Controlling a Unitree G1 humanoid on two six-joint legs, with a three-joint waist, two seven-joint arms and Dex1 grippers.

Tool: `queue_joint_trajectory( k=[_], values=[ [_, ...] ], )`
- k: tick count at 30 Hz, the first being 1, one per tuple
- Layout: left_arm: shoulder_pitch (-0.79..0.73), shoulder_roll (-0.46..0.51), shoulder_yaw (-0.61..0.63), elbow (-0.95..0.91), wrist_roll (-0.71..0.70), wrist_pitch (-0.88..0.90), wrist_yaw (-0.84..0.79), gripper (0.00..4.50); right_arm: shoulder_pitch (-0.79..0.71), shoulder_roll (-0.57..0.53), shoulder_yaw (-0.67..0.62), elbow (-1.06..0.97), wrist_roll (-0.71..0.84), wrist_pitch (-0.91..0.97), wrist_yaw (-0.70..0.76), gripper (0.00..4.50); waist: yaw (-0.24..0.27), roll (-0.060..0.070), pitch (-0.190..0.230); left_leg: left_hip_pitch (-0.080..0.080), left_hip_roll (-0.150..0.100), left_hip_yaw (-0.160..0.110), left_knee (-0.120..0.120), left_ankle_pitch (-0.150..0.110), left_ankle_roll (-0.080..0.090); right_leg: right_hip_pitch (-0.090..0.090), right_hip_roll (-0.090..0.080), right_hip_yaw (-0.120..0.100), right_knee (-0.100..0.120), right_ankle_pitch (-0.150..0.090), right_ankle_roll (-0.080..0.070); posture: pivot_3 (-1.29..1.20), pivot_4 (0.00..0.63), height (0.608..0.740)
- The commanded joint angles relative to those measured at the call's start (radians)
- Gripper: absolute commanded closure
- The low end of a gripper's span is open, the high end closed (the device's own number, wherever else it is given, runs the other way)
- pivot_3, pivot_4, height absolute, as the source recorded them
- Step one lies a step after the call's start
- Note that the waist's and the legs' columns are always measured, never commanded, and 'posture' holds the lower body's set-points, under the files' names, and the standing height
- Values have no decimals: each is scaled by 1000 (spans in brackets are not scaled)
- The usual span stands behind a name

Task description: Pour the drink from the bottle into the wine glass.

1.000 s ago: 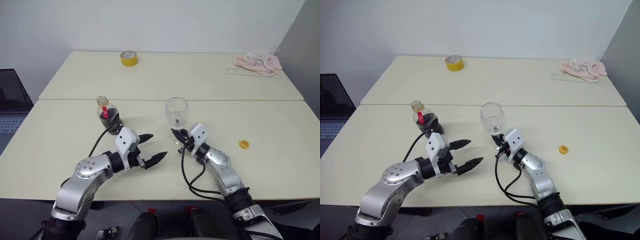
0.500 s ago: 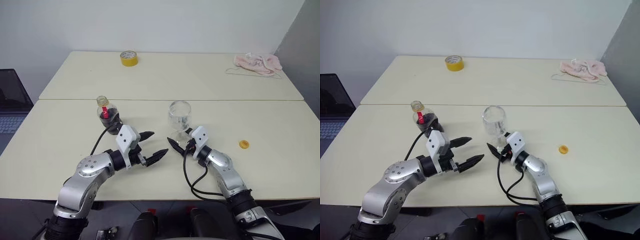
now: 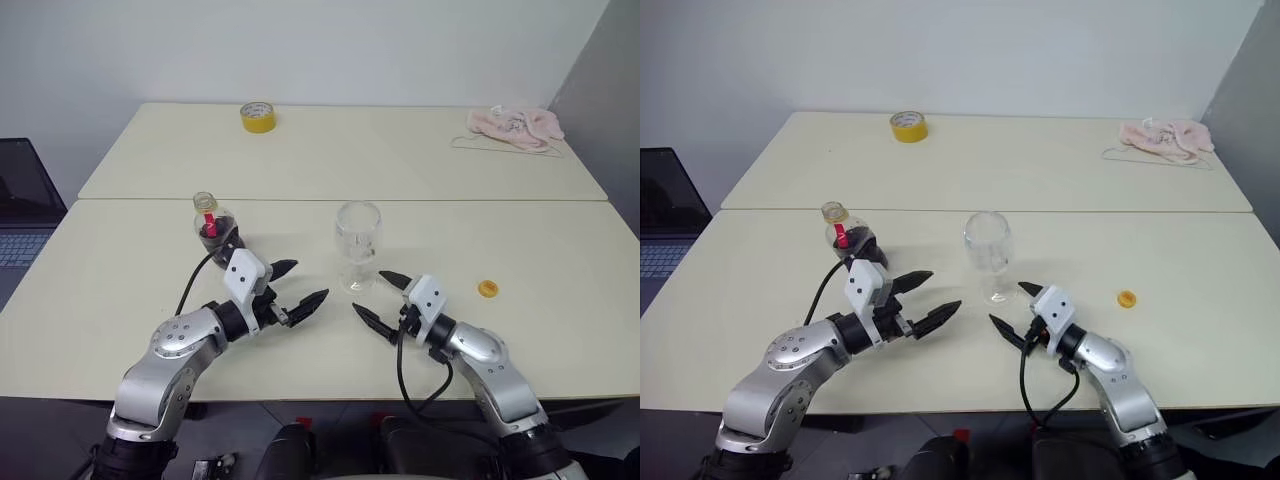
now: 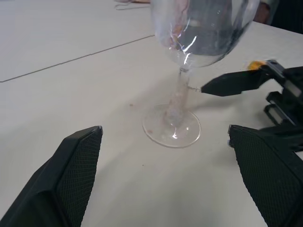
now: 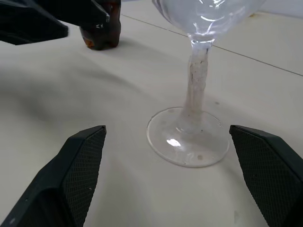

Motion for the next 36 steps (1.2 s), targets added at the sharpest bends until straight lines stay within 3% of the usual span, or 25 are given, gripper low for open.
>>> queue_joint_trajectory(
  k=[1, 7, 15, 21, 36],
  values=[
    [27, -19, 26, -31, 18, -39, 42, 0, 40, -50, -21, -161, 47, 87, 23, 34, 2, 0, 0, 0, 0, 0, 0, 0, 0, 0, 0, 0, 0, 0, 0, 0, 150, 740],
    [129, -57, 42, -66, 71, -119, 115, 0, 98, -140, -95, -383, 164, 201, 45, 34, 3, 0, 0, 0, 0, 0, 0, 0, 0, 0, 0, 0, -1, 0, 0, 0, 150, 740],
    [221, -166, 128, -55, 201, -275, 313, 0, 67, -215, -136, -479, 272, 309, 77, 34, 7, 0, 0, 0, 0, -1, 0, 0, 0, 2, 0, -1, -1, 0, 0, 0, 150, 740],
    [198, -181, 201, 22, 223, -295, 382, 0, 36, -233, -125, -508, 331, 374, 78, 34, 7, -1, 0, 0, 0, -1, 0, 0, 0, 2, 0, -1, -1, 0, 0, 0, 150, 740],
    [-24, -89, 242, 284, 209, -303, 315, 0, -17, -221, -69, -482, 279, 356, 70, 34, 7, -1, 0, 0, -1, -2, 1, 0, 0, 2, 0, -2, -1, 0, 0, 0, 150, 740]
  ],
)
